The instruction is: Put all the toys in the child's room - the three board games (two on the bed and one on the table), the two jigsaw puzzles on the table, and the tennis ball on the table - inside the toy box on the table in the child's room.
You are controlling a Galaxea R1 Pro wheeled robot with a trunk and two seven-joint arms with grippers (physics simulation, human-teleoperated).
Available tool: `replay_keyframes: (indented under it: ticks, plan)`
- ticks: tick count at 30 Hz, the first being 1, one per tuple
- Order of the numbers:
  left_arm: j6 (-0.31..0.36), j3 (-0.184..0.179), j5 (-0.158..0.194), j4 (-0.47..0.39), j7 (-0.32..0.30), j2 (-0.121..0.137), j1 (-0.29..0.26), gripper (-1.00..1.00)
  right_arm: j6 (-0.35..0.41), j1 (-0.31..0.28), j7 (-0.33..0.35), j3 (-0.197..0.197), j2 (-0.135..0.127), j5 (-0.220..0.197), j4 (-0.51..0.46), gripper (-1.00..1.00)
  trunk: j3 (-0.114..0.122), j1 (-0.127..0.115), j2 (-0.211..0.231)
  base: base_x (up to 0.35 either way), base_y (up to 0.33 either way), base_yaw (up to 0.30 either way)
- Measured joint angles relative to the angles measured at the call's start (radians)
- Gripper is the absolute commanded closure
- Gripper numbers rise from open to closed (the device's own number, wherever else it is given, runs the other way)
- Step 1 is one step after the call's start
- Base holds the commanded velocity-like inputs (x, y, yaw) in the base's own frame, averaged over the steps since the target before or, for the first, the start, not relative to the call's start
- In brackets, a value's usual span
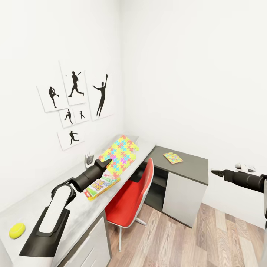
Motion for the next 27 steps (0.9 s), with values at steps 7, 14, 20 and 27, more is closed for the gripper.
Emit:
replay_keyframes:
  ticks: [7, 14, 20, 27]
  plan:
    - [0.02, 0.003, 0.004, -0.001, 0.007, -0.001, -0.001, 1.0, 0.003, 0.0, 0.031, 0.003, -0.004, 0.001, 0.005, -1.0, -0.005, 0.0, 0.0, 0.0, 0.0, -0.248]
    - [0.026, 0.005, 0.005, -0.002, 0.01, -0.001, -0.001, 1.0, 0.005, 0.0, 0.042, 0.003, -0.005, 0.001, 0.006, -1.0, -0.011, 0.0, 0.0, 0.0, 0.0, -0.248]
    - [0.025, 0.003, -0.001, -0.002, 0.011, -0.001, 0.0, 1.0, 0.005, 0.0, 0.06, 0.006, -0.006, 0.002, 0.023, -1.0, -0.016, 0.0, 0.0, 0.071, -0.062, -0.248]
    - [0.024, 0.003, -0.005, -0.002, 0.013, 0.0, 0.0, 1.0, 0.0, -0.001, 0.124, 0.012, -0.008, 0.006, 0.055, -1.0, -0.022, 0.0, 0.0, 0.189, -0.177, -0.208]
